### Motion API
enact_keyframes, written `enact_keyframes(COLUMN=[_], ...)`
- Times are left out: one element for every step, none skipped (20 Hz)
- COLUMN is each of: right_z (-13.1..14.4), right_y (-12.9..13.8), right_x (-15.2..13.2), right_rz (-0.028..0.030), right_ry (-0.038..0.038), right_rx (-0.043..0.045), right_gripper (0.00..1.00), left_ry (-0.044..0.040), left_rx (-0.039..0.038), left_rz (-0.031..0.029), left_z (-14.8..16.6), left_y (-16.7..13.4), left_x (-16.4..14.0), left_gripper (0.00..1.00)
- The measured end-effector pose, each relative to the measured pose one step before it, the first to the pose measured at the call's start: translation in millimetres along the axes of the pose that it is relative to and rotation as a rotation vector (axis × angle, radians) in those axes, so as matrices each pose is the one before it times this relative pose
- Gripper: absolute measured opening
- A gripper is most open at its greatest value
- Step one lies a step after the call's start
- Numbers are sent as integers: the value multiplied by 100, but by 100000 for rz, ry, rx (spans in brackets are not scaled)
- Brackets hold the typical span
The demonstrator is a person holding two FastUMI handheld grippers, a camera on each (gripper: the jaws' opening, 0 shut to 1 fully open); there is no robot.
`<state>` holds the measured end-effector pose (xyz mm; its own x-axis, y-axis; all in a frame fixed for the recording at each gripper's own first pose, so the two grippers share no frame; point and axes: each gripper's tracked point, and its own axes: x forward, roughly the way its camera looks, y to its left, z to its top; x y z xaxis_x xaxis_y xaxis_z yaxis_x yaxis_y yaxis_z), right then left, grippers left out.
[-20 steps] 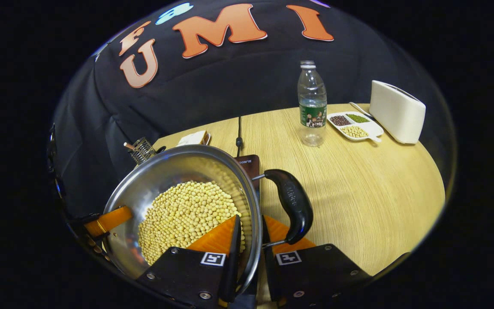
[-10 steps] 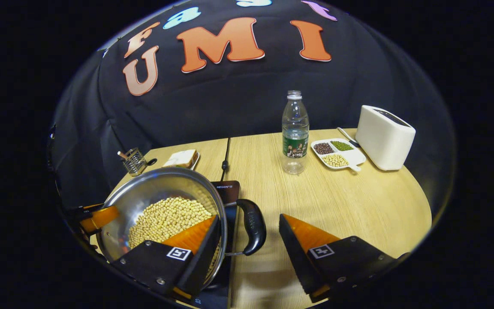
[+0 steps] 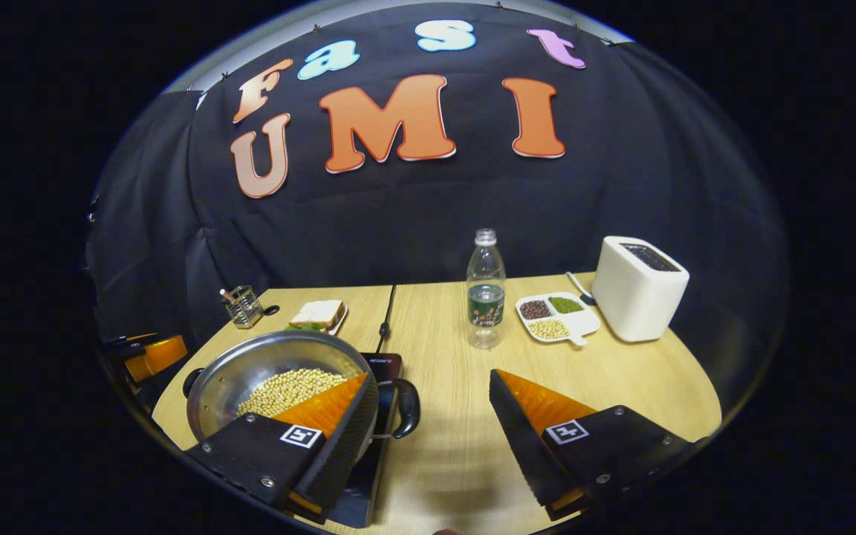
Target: First push the handle of the pot to place it horizontally, then grasp the pot with both hands and set it on the induction cooktop.
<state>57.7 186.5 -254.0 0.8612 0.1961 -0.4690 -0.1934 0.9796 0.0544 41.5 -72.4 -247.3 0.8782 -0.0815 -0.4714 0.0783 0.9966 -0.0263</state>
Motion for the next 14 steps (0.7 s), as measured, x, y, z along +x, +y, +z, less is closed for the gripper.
enact_keyframes(right_z=[1221, 1368, 1314, 1384, 1065, 1079, 1262, 1062, 935, 958, 990, 1105, 1146, 1037], right_y=[-1166, -1331, -1329, -1284, -1157, -1140, -1203, -912, -645, -728, -645, -468, -537, -603], right_x=[-1160, -900, -1115, -1017, -962, -966, -996, -840, -733, -837, -883, -823, -585, -541], right_rz=[-1499, -1993, -1384, -1196, -1317, -1813, -1818, -884, -49, 199, 459, 570, 511, 115], right_ry=[-3060, -3794, -3890, -3183, -2608, -2546, -3381, -2895, -1985, -1641, -1490, -1921, -2084, -1422], right_rx=[-532, -819, -667, -255, -736, -1085, -1818, -1385, -319, 24, 242, 1141, 1095, 220], right_gripper=[94, 94, 93, 94, 94, 94, 94, 94, 93, 93, 94, 99, 94, 93], left_ry=[-3349, -3653, -3805, -3828, -3529, -3562, -3475, -3008, -2835, -1831, -1529, -1665, -1977, -1540], left_rx=[-1802, -1447, -1015, -255, -682, -833, -459, 1, -294, -374, -645, -396, -236, 62], left_rz=[248, 566, 540, 294, 110, -122, -429, -909, -1175, -983, -796, -1261, -925, 353], left_z=[1456, 1185, 1444, 1550, 1501, 1620, 1655, 1565, 1644, 1337, 1174, 1231, 1362, 1109], left_y=[-40, 104, 138, 138, -60, -222, -252, -234, -339, -231, -43, -15, 109, 454], left_x=[-847, -1198, -1116, -979, -852, -748, -859, -782, -752, -661, -585, -529, -490, -405], left_gripper=[97, 93, 97, 97, 96, 96, 100, 93, 100, 100, 100, 99, 100, 99])
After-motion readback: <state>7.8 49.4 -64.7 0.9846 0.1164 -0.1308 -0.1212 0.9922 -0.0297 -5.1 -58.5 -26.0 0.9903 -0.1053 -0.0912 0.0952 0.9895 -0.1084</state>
